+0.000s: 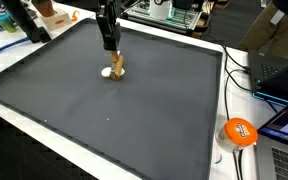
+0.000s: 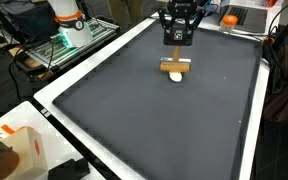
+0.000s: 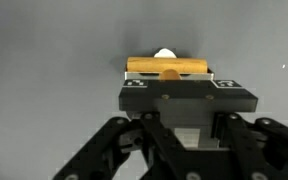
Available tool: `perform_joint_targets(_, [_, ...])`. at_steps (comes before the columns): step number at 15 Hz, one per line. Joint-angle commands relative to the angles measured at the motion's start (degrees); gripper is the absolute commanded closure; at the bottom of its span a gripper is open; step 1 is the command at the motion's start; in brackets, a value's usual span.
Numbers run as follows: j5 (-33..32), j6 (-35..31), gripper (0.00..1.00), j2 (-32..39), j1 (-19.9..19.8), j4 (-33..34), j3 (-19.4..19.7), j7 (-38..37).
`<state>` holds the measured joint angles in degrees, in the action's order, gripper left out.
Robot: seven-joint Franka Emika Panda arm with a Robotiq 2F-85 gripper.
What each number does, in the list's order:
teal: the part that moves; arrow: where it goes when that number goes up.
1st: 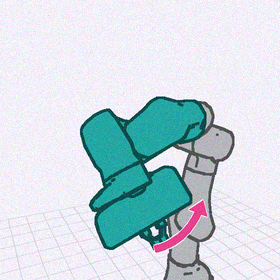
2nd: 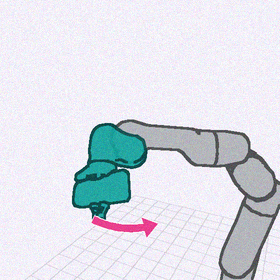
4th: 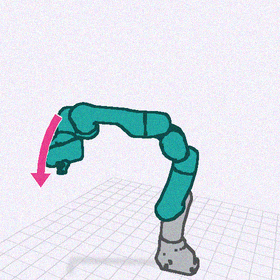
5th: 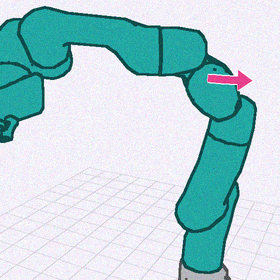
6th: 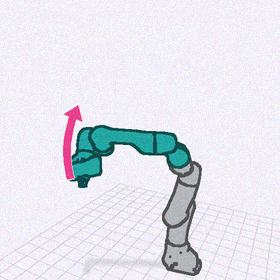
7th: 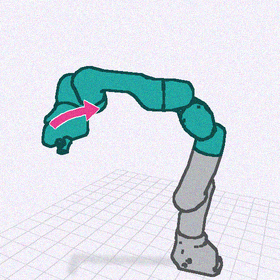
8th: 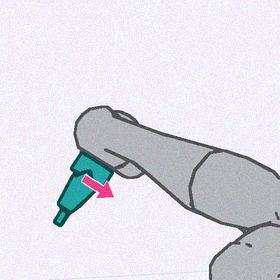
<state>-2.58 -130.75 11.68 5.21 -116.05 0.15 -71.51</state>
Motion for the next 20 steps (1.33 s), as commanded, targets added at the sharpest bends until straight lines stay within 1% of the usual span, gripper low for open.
perform_joint_targets(1, [0.12, 1.73, 0.78, 2.51, 0.73, -0.57, -0.74, 2.2])
perform_joint_targets(7, [1.15, 2.48, 0.78, 3.25, 0.76, -0.12, -1.03, 4.8])
perform_joint_targets(11, [4.45, 5.3, 0.78, 3.71, 0.33, 0.55, -1.94, 10.83])
perform_joint_targets(13, [5.39, 6.05, 0.78, 4.6, 0.61, 0.72, -1.9, 11.84])
perform_joint_targets(15, [3.44, 4.33, 0.78, 4.19, 1.07, 0.87, -1.12, 9.47])
perform_joint_targets(17, [3.64, 5.37, 0.78, 2.96, 0.64, 1.44, -0.87, 10.33])
perform_joint_targets(18, [3.5, 4.14, 0.78, 1.18, 0.42, 0.81, -0.59, 10.57])
perform_joint_targets(20, [1.81, 4.18, 0.78, 0.39, 0.34, 1.19, 0.07, 10.96])
